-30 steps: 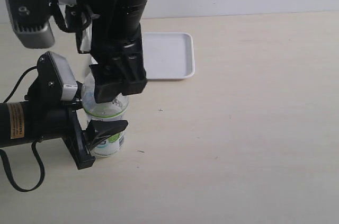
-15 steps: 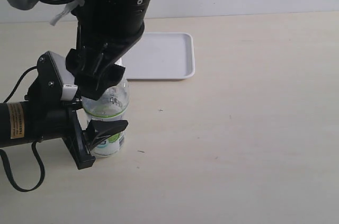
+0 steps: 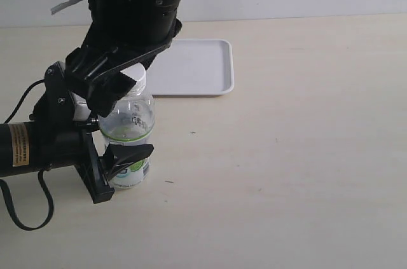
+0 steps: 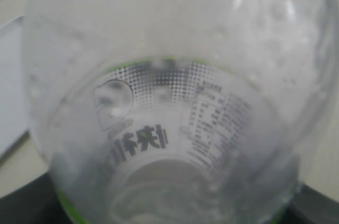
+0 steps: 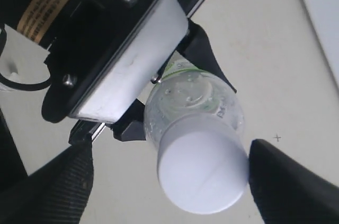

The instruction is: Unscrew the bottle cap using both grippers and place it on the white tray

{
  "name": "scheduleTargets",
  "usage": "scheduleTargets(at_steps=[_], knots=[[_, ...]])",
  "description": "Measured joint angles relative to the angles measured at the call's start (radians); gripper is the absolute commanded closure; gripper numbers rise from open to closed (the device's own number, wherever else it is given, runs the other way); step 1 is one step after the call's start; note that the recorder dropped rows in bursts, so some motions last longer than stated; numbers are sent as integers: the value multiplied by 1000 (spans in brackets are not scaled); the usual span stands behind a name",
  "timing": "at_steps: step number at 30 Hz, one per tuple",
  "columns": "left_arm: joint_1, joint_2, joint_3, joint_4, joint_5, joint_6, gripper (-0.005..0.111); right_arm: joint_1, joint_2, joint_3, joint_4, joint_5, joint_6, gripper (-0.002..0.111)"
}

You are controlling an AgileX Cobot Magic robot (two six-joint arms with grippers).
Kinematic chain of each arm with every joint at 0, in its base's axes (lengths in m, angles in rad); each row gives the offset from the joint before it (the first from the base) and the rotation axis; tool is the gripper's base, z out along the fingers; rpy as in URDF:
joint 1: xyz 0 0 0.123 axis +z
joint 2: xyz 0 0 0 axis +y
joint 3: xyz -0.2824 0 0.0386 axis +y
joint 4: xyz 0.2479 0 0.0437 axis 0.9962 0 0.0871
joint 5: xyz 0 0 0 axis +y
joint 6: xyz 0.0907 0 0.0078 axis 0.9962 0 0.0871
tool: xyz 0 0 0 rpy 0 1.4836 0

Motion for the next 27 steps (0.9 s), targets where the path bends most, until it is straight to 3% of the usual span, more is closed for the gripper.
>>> scheduleTargets(at_steps=[7,20,22,27], knots=[[0,0,-2,0,1,-1,107,0,0,0,0,2,135,35],[0,0,-2,6,3,-4,107,0,0,0,-43,2,291,62],[0,0,-2,8,3,-4,107,0,0,0,-47,2,297,69],[0,0,-2,8,3,-4,107,0,0,0,-49,2,301,97]])
